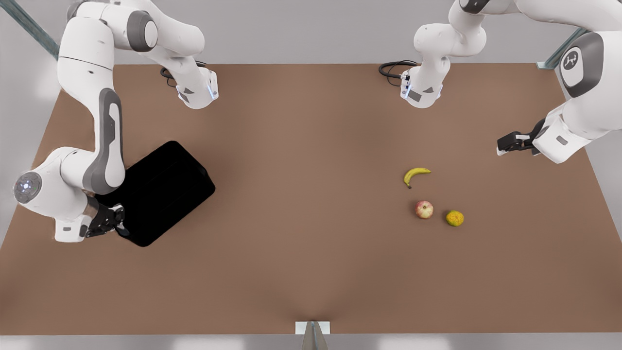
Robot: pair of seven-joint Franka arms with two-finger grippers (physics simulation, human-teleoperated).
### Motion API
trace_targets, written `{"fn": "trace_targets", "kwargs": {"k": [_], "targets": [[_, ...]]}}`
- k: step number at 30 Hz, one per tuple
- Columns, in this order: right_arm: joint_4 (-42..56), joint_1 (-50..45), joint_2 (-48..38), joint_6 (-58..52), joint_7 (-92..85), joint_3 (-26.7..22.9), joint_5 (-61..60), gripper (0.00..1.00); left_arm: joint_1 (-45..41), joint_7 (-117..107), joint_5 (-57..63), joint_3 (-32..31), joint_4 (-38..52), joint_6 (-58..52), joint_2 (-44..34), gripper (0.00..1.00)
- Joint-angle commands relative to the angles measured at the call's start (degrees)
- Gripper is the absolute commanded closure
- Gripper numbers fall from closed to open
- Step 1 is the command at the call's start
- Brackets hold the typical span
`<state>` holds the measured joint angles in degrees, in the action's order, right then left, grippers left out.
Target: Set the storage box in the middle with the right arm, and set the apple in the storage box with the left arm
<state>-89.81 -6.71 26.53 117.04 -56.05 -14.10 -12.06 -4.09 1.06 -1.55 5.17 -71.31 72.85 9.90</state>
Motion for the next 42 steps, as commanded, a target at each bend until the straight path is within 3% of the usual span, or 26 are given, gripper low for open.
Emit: {"fn": "trace_targets", "kwargs": {"k": [1,5,11,15,20,21,22,26,30,32,34,35,37,39,42], "targets": [[3.3,-5.0,1.7,-5.7,26.6,0.0,-3.8,0.79,-0.2,-1.2,-0.1,-0.1,0.0,-0.7,-0.3,0.00],[12.7,-11.0,8.4,-5.2,49.5,5.1,-3.9,0.79,-0.3,-1.8,0.4,0.1,0.0,-0.5,-0.1,0.00],[28.3,-22.0,20.8,-3.5,77.8,6.1,-4.6,0.79,-0.3,-1.8,0.4,0.2,0.0,-0.4,-0.1,0.00],[30.2,-23.8,25.4,3.3,82.3,7.5,-4.6,0.79,-0.3,-1.9,0.5,0.1,0.0,-0.5,-0.2,0.00],[29.3,-24.1,27.5,3.9,82.3,7.5,-4.6,0.79,-0.3,-2.0,0.1,0.0,0.0,-0.7,0.0,0.00],[29.2,-24.4,27.8,3.9,82.5,7.6,-4.6,0.14,-0.3,-2.5,0.0,0.0,0.0,-0.7,-0.1,0.00],[28.4,-24.7,27.8,4.0,82.5,7.6,-4.6,0.00,-0.3,-2.6,0.1,0.0,-0.1,-0.8,0.1,0.00],[29.0,-25.1,26.9,3.9,82.1,7.6,-4.6,0.00,-0.4,-2.6,0.1,0.0,-0.6,-2.2,0.3,0.00],[28.3,-24.8,18.8,-1.0,82.3,8.2,-4.7,0.00,-0.4,-4.1,-0.3,0.1,-0.9,-2.6,3.9,0.00],[27.4,-17.1,12.1,-19.9,81.1,8.2,-4.0,0.00,-3.2,-4.3,-0.3,-0.2,-0.9,-0.8,6.1,0.00],[27.1,-5.9,9.5,-36.9,68.5,7.8,-0.9,0.00,-6.9,-9.1,-0.5,-2.2,-0.9,4.0,10.5,0.00],[26.4,-1.9,7.5,-39.4,62.1,7.8,5.2,0.00,-7.4,-9.8,-2.1,-2.9,-3.5,9.3,11.9,0.00],[17.2,2.7,-8.2,-41.5,52.0,7.4,11.4,0.00,-8.3,-11.3,-3.3,-4.1,-15.3,27.2,11.4,0.00],[13.8,2.3,-18.4,-42.2,50.3,7.3,15.1,0.00,-7.3,-9.9,-2.9,-3.8,-16.1,34.2,16.0,0.00],[13.3,2.1,-21.3,-44.0,50.3,7.3,15.2,0.00,-7.2,-9.8,-3.6,-3.7,-24.2,48.7,18.0,0.00]]}}
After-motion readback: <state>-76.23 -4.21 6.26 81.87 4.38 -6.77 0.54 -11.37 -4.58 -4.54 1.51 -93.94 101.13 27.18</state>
